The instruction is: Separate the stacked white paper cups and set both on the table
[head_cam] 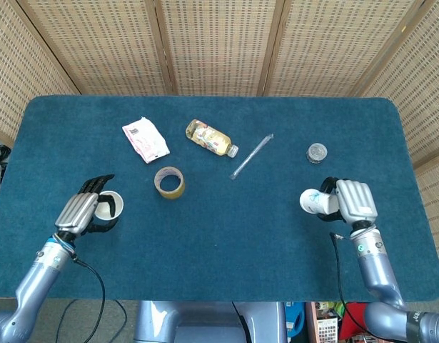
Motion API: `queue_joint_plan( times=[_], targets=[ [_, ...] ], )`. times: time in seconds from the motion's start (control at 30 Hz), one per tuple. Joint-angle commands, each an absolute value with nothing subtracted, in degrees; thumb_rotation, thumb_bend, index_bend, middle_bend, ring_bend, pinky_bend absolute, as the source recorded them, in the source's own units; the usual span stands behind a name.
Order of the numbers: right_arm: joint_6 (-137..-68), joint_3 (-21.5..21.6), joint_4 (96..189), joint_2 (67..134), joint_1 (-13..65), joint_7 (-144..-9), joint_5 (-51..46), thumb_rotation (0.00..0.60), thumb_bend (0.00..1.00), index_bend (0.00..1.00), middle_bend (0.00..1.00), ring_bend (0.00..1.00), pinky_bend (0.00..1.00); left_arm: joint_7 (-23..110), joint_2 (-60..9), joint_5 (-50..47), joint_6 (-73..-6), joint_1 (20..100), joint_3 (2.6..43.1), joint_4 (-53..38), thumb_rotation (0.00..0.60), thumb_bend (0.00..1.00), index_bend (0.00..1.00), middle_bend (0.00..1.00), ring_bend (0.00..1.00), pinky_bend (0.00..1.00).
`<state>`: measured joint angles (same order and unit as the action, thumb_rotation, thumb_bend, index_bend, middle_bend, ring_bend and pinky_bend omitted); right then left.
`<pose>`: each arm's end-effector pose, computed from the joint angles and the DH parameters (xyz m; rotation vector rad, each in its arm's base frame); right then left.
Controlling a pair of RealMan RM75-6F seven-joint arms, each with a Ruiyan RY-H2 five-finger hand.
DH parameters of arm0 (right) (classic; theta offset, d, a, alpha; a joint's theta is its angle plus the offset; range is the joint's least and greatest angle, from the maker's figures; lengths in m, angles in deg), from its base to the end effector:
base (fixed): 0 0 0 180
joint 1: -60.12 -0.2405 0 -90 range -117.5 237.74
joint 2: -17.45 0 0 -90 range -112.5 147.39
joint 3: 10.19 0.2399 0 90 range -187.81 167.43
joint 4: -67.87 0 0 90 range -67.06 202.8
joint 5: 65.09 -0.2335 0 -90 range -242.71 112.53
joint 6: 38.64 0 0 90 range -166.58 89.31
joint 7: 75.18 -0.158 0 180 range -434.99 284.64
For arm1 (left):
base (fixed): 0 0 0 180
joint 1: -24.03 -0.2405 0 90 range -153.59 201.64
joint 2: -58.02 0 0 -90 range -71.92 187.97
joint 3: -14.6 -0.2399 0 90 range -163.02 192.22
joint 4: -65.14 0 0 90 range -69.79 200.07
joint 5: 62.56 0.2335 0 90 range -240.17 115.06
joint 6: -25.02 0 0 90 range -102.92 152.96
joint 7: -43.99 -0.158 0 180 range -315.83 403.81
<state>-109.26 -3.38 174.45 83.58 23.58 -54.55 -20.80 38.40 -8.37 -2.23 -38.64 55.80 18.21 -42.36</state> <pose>-0.2027 -0.3238 0.0807 1.4272 -1.1079 0.7810 -0.1958 0.2887 0.0498 -1.5844 -1.2983 -0.9372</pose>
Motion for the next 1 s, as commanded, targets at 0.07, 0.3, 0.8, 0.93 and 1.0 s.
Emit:
queue_joint_plan(
  times=[0.07,0.3,0.8,0.93,1.0],
  targets=[
    [-109.77,-4.14,172.59,84.95,25.24,-54.66,-19.50,0.600,0.15,0.70,0.55,0.45,0.67,37.51,-11.09,-1.02,-39.90,54.23,17.09,-39.59,0.600,0.38,0.68,0.04,0.00,0.00],
    [-106.55,-5.47,172.01,84.08,26.37,-54.70,-17.73,0.600,0.15,0.52,0.28,0.22,0.59,36.63,-13.03,1.45,-40.62,52.94,16.39,-37.29,0.600,0.38,0.41,0.00,0.00,0.00],
    [-105.31,-5.08,172.23,83.46,28.89,-56.85,-13.98,0.600,0.09,0.21,0.00,0.00,0.30,29.91,-13.44,0.67,-44.87,51.13,18.35,-37.28,0.600,0.16,0.00,0.00,0.00,0.00],
    [-107.16,-5.42,173.21,82.79,30.42,-57.15,-11.18,0.600,0.09,0.21,0.00,0.00,0.30,30.36,-12.43,1.68,-45.29,50.14,18.11,-37.67,0.600,0.15,0.00,0.00,0.00,0.00],
    [-108.74,-5.91,173.53,82.62,31.53,-57.17,-9.06,0.600,0.09,0.21,0.00,0.00,0.30,30.19,-11.51,2.84,-46.07,49.34,17.56,-38.52,0.600,0.15,0.00,0.00,0.00,0.00]
  ],
)
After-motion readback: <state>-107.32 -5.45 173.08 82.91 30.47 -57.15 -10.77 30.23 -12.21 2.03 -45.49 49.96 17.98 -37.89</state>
